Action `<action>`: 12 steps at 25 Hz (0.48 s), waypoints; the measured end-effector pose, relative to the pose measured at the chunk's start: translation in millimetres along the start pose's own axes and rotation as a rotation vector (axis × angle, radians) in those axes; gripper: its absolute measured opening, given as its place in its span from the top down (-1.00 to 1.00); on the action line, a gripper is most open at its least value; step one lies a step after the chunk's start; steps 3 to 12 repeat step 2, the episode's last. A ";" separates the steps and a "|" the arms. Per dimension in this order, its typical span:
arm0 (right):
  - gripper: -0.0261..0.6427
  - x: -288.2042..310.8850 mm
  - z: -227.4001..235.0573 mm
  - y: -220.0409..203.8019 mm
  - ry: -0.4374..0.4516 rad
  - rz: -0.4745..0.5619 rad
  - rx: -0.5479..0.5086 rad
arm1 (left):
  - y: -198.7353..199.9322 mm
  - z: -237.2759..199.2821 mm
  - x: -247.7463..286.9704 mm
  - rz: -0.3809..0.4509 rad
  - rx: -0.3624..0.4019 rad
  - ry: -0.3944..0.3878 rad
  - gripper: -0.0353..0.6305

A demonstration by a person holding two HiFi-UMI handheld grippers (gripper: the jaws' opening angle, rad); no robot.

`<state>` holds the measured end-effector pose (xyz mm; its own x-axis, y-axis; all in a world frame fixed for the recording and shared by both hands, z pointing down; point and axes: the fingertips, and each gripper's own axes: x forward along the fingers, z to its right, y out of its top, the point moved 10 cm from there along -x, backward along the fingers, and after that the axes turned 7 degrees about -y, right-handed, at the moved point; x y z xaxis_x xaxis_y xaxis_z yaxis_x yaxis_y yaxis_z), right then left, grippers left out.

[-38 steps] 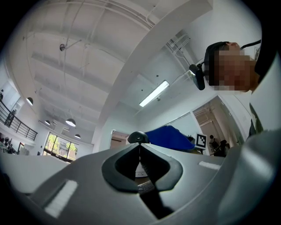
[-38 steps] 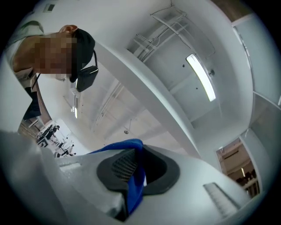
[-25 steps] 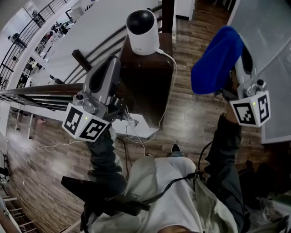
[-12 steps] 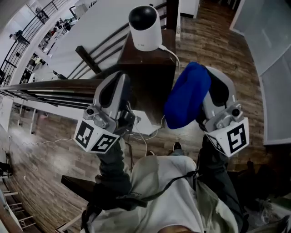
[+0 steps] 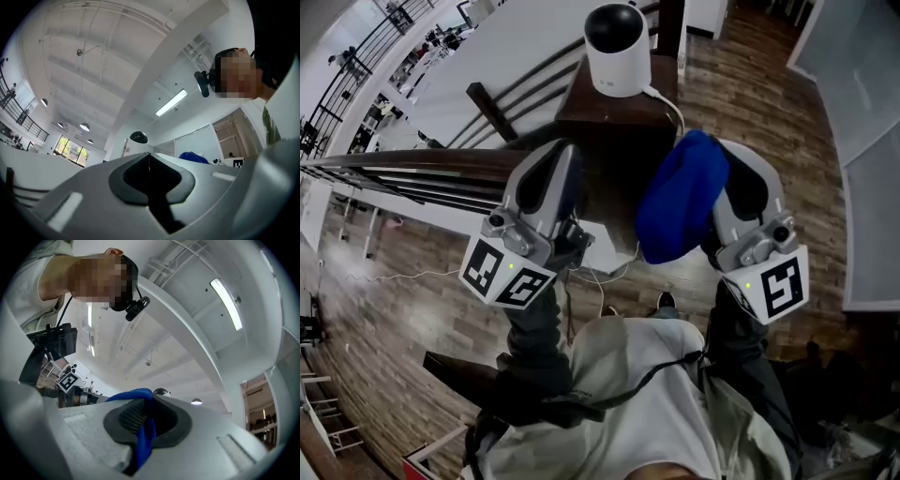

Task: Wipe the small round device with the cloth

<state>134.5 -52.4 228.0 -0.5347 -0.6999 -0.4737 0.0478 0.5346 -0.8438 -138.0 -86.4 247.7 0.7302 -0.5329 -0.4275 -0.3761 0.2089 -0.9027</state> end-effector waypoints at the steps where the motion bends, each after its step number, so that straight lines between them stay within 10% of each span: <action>1: 0.87 -2.6 -1.9 0.4 -0.003 -0.009 -0.008 | -2.0 1.2 1.3 0.002 -0.009 -0.008 0.93; 12: 0.87 -5.3 -3.6 0.9 -0.007 -0.018 -0.017 | -4.1 2.4 2.7 0.005 -0.018 -0.016 0.93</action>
